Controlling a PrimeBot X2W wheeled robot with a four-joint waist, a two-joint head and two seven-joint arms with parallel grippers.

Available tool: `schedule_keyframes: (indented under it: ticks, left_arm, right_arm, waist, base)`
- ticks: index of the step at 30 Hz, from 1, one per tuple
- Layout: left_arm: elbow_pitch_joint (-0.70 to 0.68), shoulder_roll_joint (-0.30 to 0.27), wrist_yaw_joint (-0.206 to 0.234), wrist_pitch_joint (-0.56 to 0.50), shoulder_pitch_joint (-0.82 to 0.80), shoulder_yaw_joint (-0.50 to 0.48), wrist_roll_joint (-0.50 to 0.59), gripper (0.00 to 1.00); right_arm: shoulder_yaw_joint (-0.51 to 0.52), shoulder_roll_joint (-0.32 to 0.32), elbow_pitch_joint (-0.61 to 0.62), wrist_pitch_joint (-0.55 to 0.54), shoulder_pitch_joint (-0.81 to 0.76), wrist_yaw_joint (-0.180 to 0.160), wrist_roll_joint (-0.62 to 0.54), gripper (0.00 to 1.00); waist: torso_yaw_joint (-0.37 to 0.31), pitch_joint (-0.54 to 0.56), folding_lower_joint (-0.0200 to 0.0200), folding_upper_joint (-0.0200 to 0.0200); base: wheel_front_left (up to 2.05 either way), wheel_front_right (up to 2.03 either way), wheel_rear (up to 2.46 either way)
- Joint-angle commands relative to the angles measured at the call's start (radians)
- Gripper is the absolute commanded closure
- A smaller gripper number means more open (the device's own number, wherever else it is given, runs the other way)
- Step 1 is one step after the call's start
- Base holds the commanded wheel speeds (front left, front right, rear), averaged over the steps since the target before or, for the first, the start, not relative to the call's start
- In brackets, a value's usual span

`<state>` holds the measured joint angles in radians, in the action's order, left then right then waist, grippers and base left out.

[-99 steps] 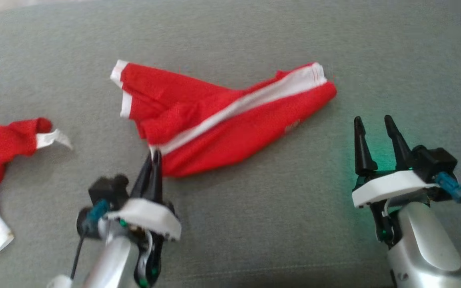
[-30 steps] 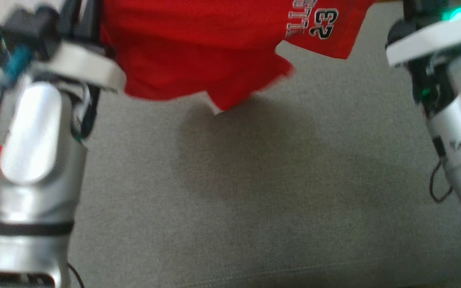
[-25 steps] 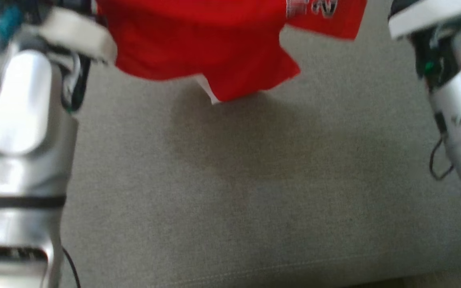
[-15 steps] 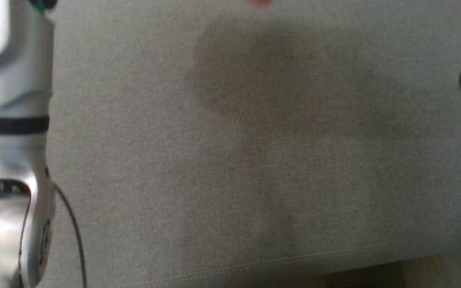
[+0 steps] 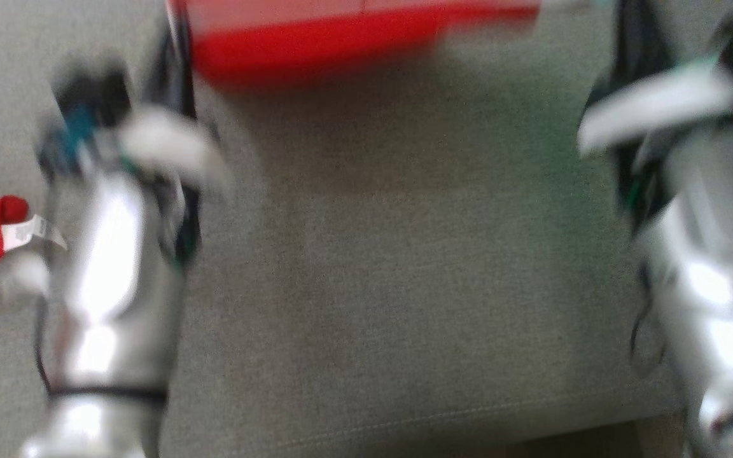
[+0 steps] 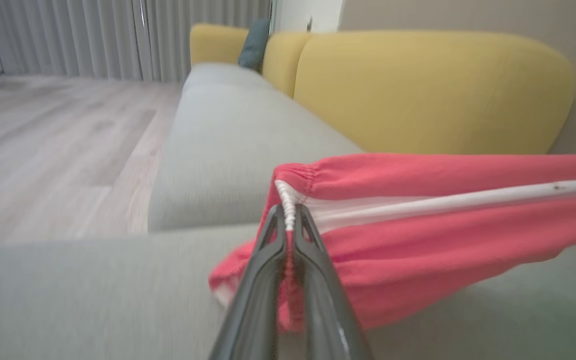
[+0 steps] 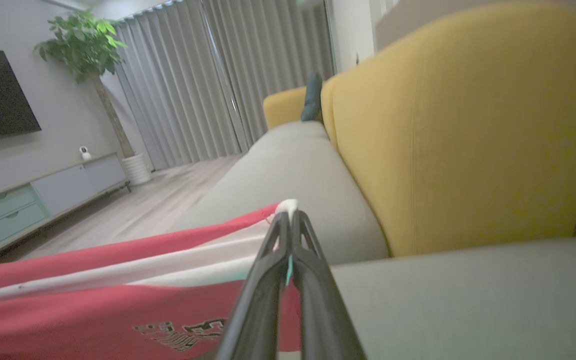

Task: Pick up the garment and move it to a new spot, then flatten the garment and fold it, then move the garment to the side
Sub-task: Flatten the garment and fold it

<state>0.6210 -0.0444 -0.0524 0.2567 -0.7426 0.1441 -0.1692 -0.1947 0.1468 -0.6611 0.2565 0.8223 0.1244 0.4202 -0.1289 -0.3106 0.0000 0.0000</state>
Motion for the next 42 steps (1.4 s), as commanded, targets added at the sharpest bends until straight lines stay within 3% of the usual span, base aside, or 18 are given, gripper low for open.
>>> schedule_keyframes:
  ticks: [1, 8, 14, 22, 31, 38, 42]
  left_arm:
    - [-0.034, -0.03, 0.011, 0.005, 0.03, -0.046, -0.009, 1.0]
    - [-0.057, -0.007, 0.031, 0.005, 0.331, -0.052, -0.044, 1.0]
    - [-0.13, -0.006, 0.067, 0.005, 0.522, 0.009, -0.148, 1.0]
    - [-0.248, -0.006, 0.105, 0.005, 0.682, 0.062, -0.187, 1.0]
    - [-0.298, -0.006, 0.106, 0.005, 0.538, 0.104, -0.207, 1.0]
    - [-0.279, -0.006, 0.115, 0.005, 0.352, 0.161, -0.262, 1.0]
    - [-0.247, -0.006, 0.132, 0.005, 0.223, 0.208, -0.332, 1.0]
  right_arm:
    - [-0.015, -0.011, 0.05, 0.005, -0.046, 0.006, 0.016, 1.0]
    - [-0.032, -0.017, 0.168, 0.005, -0.351, 0.006, 0.065, 1.0]
    - [-0.061, -0.002, 0.23, 0.005, -0.548, 0.006, 0.094, 1.0]
    - [-0.033, 0.036, 0.331, -0.003, -0.686, 0.006, 0.111, 1.0]
    - [-0.002, 0.046, 0.323, -0.078, -0.458, 0.006, 0.05, 1.0]
    - [-0.019, 0.053, 0.189, -0.121, -0.205, 0.006, -0.006, 1.0]
    - [-0.048, 0.072, 0.044, -0.122, -0.023, 0.006, -0.077, 1.0]
  waist:
    - [-0.013, 0.03, 0.0, 0.0]
    - [-0.03, 0.121, 0.0, 0.0]
    - [-0.017, 0.221, 0.0, 0.0]
    - [0.034, 0.257, 0.0, 0.0]
    - [0.14, 0.132, 0.0, 0.0]
    - [0.217, 0.017, 0.0, 0.0]
    - [0.273, -0.06, 0.0, 0.0]
  base:
    - [0.0, 0.0, 0.0]
    - [0.0, 0.0, 0.0]
    - [0.0, 0.0, 0.0]
    - [0.0, 0.0, 0.0]
    - [0.0, 0.0, 0.0]
    - [0.0, 0.0, 0.0]
    - [0.0, 0.0, 0.0]
